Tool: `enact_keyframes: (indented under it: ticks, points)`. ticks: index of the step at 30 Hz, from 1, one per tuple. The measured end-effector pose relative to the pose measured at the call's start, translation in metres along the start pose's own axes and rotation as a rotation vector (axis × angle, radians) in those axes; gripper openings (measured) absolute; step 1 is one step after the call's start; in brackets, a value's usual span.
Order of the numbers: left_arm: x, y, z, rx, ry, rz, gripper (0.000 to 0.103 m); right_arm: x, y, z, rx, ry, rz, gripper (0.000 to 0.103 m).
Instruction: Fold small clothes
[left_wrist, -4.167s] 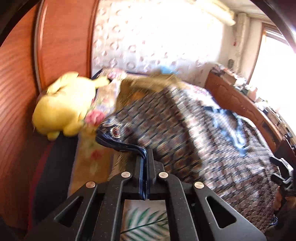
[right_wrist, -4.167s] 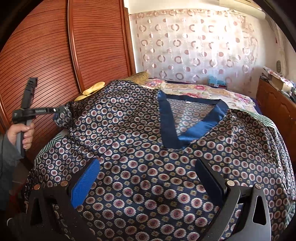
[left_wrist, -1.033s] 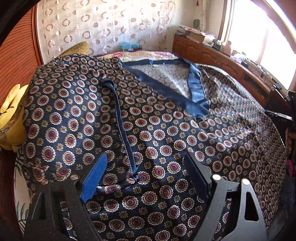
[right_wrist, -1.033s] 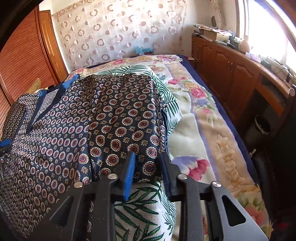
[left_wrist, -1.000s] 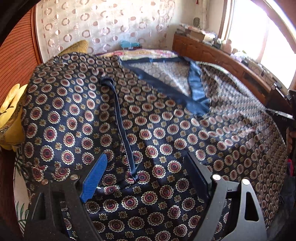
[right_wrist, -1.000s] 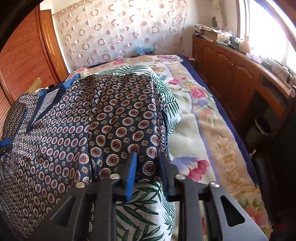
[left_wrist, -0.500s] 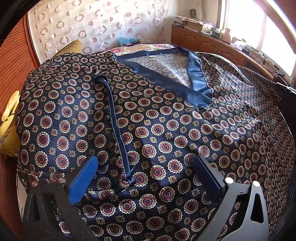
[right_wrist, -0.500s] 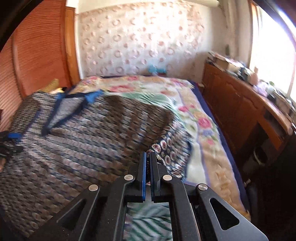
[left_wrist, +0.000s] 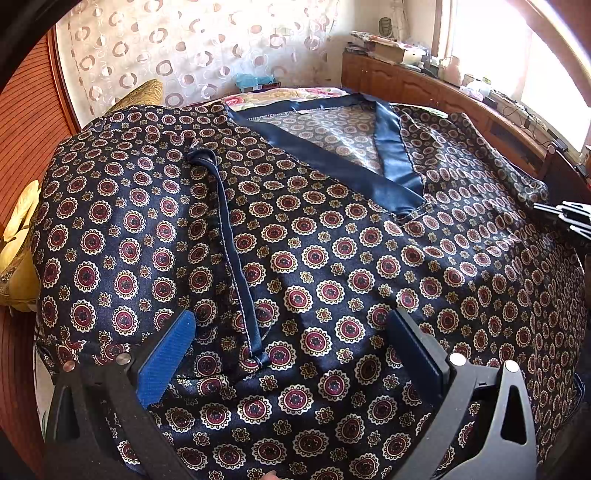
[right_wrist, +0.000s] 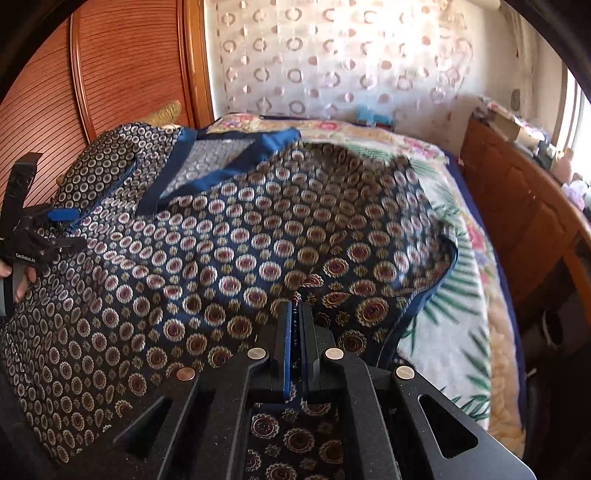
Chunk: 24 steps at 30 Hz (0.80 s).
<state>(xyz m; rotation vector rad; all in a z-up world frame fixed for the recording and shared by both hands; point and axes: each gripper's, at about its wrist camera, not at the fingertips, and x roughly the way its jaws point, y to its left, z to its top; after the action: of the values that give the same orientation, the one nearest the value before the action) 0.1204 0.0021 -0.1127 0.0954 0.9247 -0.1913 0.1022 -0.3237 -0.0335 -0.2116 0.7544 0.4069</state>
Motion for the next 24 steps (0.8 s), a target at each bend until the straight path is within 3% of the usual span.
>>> enact_keyframes:
  ticks: [4,8,13,20,24]
  points:
    - [0.0,-0.001,0.0,0.0,0.0,0.0,0.103,0.002,-0.007,0.0,0.013,0.0,0.009,0.005]
    - [0.0,-0.002,0.001,0.001,0.0,0.001,0.103,-0.014,-0.007,-0.002,0.034,-0.014,-0.002,0.028]
    - [-0.005,0.0,-0.002,0.01,-0.009,0.0,0.103,-0.047,-0.01,-0.003,0.052,-0.075,-0.021,0.043]
    - [-0.037,-0.003,0.003,0.005,-0.099,-0.025,0.103,-0.064,-0.037,-0.004,0.126,-0.102,-0.087,0.044]
    - [-0.056,-0.004,0.007,-0.005,-0.157,-0.038,0.103,-0.051,-0.051,-0.002,0.182,-0.071,-0.063,0.044]
